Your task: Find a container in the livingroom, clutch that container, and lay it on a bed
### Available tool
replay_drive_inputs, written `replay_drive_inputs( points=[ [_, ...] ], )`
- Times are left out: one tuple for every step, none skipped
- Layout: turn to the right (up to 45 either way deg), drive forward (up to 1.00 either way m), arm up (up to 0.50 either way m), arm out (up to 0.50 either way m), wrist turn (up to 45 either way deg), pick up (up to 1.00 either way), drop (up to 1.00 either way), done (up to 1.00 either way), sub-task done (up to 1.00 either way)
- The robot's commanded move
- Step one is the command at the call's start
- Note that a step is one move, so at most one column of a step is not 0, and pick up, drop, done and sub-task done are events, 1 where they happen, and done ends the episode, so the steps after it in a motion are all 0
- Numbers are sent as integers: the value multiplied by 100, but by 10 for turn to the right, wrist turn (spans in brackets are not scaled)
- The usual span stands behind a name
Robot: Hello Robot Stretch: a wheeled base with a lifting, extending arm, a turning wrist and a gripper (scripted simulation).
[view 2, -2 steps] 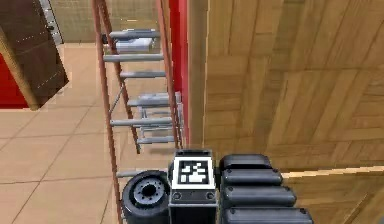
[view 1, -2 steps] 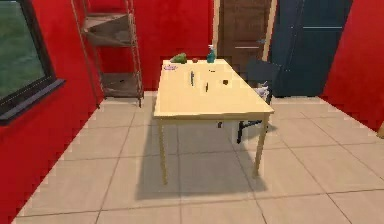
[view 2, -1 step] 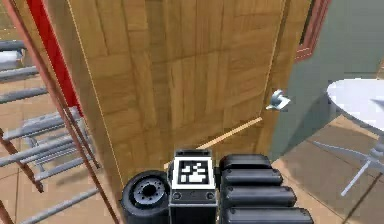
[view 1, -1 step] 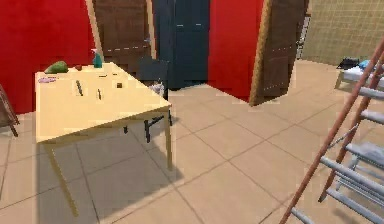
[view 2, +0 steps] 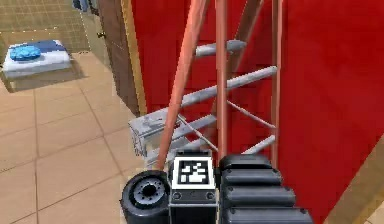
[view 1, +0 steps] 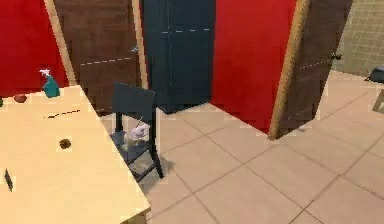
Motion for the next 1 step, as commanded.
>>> replay_drive_inputs(
  points=[
    [450,0,0,0,0,0,0,0,0]
  ],
)
